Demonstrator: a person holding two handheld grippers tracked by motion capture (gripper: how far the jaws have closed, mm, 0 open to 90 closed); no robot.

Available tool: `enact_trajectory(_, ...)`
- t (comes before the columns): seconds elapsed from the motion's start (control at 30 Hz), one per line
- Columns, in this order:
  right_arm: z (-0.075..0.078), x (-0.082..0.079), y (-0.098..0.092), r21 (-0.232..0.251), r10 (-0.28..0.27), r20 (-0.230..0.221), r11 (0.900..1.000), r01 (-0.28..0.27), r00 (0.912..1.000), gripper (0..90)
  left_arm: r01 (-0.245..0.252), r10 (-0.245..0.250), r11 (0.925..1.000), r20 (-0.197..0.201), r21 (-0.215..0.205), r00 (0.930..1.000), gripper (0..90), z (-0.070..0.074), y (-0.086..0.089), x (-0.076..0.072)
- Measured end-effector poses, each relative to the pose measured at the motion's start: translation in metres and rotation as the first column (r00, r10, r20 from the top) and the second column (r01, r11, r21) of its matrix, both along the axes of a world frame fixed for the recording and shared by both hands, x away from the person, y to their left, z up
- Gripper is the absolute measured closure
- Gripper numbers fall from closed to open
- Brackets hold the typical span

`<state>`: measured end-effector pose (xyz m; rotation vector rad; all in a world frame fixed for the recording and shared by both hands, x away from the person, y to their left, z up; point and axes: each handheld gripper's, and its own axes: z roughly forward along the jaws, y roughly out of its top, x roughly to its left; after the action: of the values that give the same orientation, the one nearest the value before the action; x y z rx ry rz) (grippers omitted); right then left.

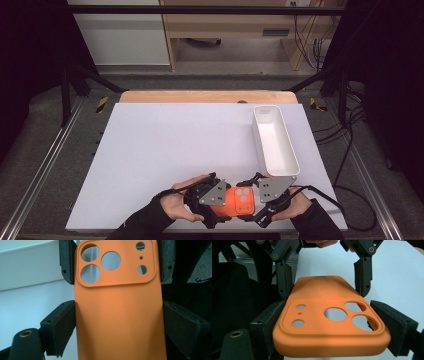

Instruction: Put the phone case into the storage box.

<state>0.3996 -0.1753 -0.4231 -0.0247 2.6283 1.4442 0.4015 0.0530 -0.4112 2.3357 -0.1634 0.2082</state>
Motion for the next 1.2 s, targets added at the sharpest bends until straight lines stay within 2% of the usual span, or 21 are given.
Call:
enact_trajectory(0.37, 0.001, 0.001, -0.001, -0.002, -0.012, -0.017, 1.000, 0.012, 0.9998, 16.4, -0.010, 0.010, 0.9999, 0.004, -0.009, 0.9999, 14.0, -0.001, 0.000, 0.000)
enact_trajectory(0.6, 0.006, 0.001, -0.005, 0.012, -0.040, -0.010, 0.999, 0.040, 0.9991, 16.3, -0.042, 0.041, 0.9984, -0.019, -0.038, 0.9990, 7.7, 0.002, 0.001, 0.001)
enact_trajectory(0.77, 0.009, 0.002, -0.009, 0.013, -0.054, -0.004, 0.998, 0.054, 0.9985, 16.2, -0.081, 0.079, 0.9938, -0.032, -0.075, 0.9964, 3.1, 0.006, 0.006, 0.003)
enact_trajectory(0.97, 0.013, 0.002, -0.014, 0.008, -0.069, 0.001, 0.998, 0.069, 0.9976, 16.1, -0.125, 0.112, 0.9836, -0.097, -0.131, 0.9889, 0.4, 0.011, 0.015, 0.010)
enact_trajectory(1.2, 0.015, 0.002, -0.016, -0.013, -0.080, -0.001, 0.997, 0.080, 0.9968, 16.1, -0.185, 0.169, 0.9735, -0.120, -0.135, 0.9783, 0.0, 0.011, 0.024, 0.018)
